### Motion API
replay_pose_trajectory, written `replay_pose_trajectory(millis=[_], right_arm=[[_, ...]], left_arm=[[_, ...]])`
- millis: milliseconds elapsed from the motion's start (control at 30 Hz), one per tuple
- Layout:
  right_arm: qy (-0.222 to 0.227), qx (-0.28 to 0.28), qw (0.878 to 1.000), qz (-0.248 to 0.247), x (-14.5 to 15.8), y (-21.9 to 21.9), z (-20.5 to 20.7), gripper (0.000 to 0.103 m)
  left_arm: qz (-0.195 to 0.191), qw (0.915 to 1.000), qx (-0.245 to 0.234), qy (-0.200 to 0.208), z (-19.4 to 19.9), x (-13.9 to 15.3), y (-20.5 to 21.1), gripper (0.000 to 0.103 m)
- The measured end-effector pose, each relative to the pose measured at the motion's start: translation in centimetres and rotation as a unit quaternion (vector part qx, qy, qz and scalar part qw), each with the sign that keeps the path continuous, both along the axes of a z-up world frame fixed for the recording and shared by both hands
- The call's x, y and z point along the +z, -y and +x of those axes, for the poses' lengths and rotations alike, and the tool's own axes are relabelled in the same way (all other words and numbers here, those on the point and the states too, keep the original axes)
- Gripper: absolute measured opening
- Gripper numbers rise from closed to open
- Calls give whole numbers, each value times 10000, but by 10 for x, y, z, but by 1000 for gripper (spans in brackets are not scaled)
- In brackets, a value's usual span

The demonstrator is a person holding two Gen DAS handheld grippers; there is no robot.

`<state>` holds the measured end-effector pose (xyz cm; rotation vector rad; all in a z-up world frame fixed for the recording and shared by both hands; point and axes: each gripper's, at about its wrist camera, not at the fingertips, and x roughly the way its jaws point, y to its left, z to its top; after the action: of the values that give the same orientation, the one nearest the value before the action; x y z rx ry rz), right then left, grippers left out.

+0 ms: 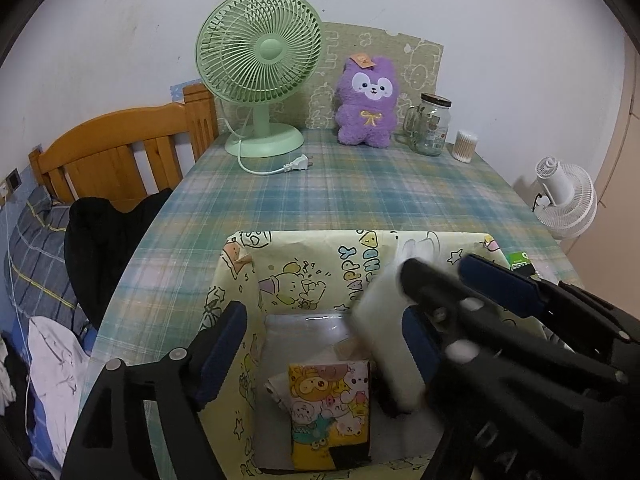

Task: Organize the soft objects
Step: 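Lower the cartoon pack into the yellow box and open the left tool, then lower the white cloth bag into the yellow box and open the right tool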

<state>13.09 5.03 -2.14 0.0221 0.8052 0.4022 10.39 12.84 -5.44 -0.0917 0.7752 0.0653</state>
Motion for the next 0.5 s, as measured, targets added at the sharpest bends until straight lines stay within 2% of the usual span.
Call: replay_pose_trajectory(millis=[33,267,500], right_arm=[[1,-17,10000,9,0,1,0,61],[176,-78,9998,-88,7,5,-7,78],[353,-259,9989,-176,16,18,-15,87]], left_arm=[[6,10000,-1,2,0,0,0,85],[-31,10000,32,59,-5,3,3,92],[-14,9998,-65,201,-10,10,13,96]])
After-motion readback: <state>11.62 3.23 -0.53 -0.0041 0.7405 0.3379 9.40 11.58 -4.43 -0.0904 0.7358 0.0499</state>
